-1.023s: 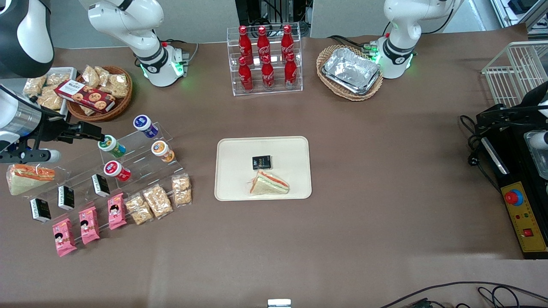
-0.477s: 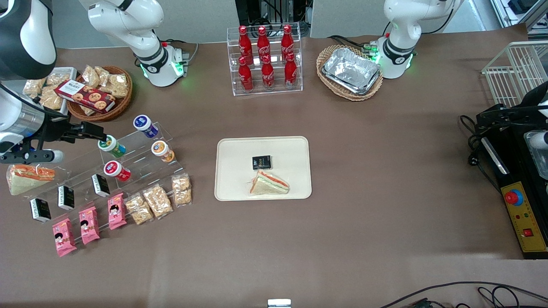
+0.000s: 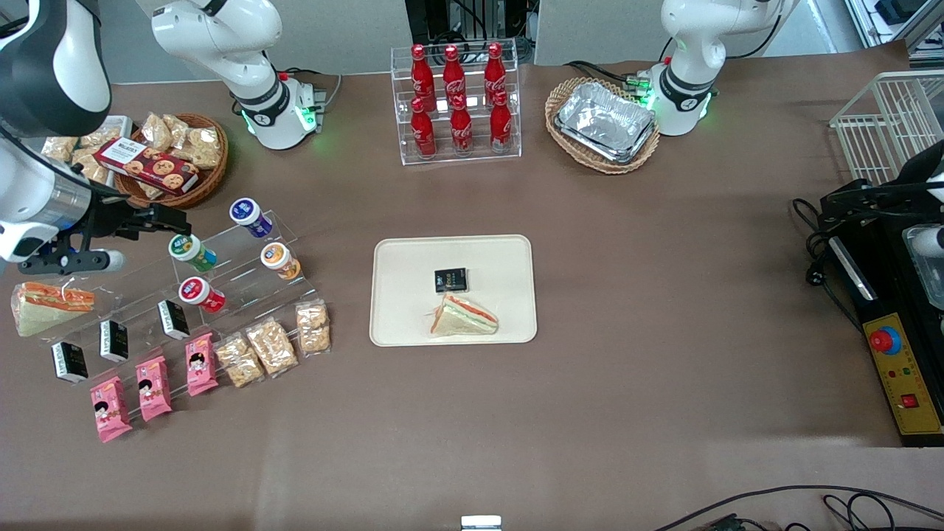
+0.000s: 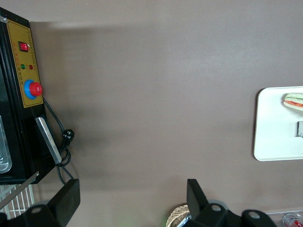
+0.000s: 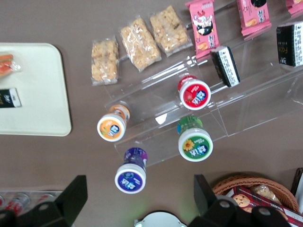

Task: Place green gum on tray
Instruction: 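Lower the open right gripper over the green gum bottle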

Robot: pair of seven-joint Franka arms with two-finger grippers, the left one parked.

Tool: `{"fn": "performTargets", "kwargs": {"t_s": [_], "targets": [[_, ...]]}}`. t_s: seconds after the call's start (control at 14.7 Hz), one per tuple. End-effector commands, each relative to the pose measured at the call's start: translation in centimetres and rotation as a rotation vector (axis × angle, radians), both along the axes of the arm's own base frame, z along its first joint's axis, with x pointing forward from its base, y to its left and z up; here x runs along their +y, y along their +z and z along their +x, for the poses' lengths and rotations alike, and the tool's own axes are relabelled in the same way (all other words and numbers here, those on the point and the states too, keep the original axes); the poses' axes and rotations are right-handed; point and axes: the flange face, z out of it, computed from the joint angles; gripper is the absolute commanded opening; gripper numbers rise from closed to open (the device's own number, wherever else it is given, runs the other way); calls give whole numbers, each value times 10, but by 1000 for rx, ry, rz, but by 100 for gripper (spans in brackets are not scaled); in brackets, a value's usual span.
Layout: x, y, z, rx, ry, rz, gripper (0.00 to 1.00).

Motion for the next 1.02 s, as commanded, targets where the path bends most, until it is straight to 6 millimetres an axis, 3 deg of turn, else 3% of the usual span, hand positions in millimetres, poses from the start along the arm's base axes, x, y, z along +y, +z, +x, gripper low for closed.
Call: {"fn": "performTargets", "kwargs": {"t_s": [0.0, 0.41, 0.82, 0.95], "targets": [[-14, -12, -23, -9, 65, -62, 100], [-50, -68, -33, -33, 105, -42, 100], [-51, -107, -65, -76, 108, -33, 100], [-52, -117, -66, -83, 107, -34, 100]]}}
